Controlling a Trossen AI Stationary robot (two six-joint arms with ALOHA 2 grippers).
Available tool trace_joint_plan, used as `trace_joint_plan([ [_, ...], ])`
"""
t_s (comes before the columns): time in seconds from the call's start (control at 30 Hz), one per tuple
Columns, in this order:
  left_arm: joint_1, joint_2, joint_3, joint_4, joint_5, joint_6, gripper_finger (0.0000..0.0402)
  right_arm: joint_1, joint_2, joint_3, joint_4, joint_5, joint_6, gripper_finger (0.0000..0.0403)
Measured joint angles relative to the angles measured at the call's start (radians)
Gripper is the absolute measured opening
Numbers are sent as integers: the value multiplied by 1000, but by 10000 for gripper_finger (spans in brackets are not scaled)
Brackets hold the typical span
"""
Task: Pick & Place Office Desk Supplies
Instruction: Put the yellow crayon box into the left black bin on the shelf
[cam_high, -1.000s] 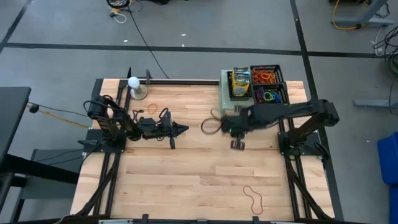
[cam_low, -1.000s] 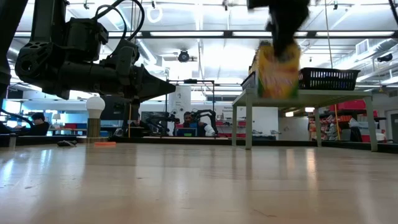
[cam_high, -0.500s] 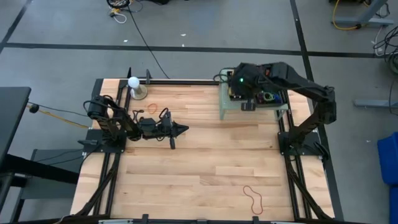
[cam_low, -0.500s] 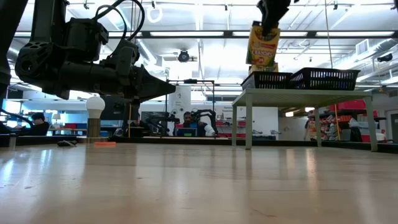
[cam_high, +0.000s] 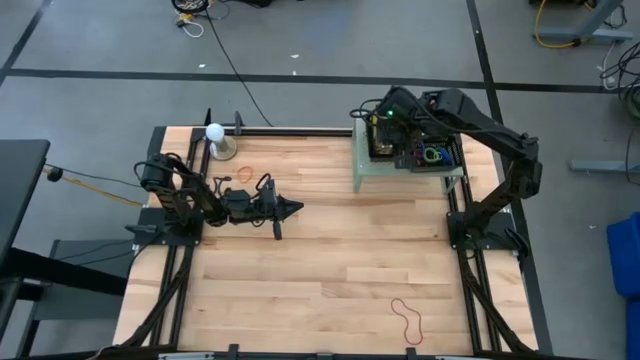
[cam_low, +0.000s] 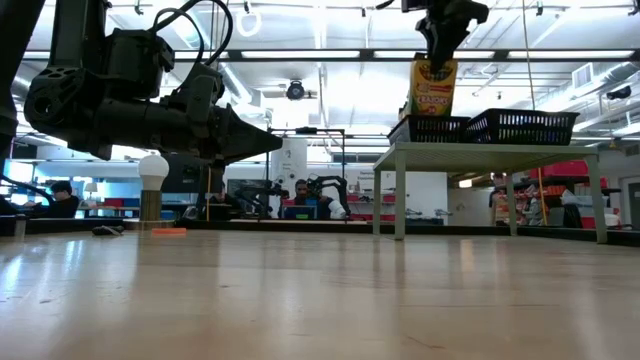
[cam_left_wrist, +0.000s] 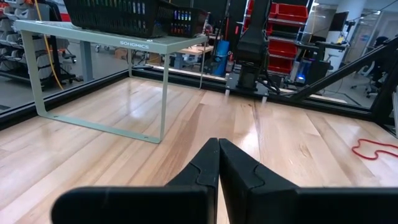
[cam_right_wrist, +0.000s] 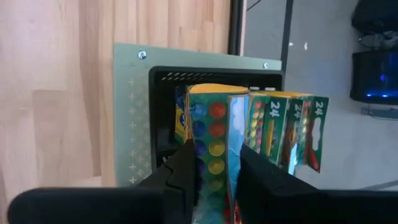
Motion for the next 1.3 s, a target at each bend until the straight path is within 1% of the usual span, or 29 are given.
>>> trace_joint_plan([
  [0.27, 0, 0, 0, 0, 0, 0, 12, -24, 11, 0, -22, -53, -19, 85],
  [0.67, 0, 0, 0, -1, 7, 0, 12, -52, 43, -7, -23, -69, -44, 87],
  [0.77, 0, 0, 0, 0, 7, 0, 12, -52, 46, -7, -10, -67, -43, 102],
  [0.9, 0, 0, 0, 0, 8, 0, 12, -52, 46, -7, -10, -54, -35, 139],
  [1.07, 0, 0, 0, 0, 11, 0, 12, -52, 46, -7, -10, -3, -20, 183],
  [1.17, 0, 0, 0, 0, 11, 0, 12, -52, 45, -7, 13, 47, -20, 199],
  [1.3, 0, 0, 0, 0, 11, 0, 12, -50, 45, -7, 17, 69, -19, 208],
])
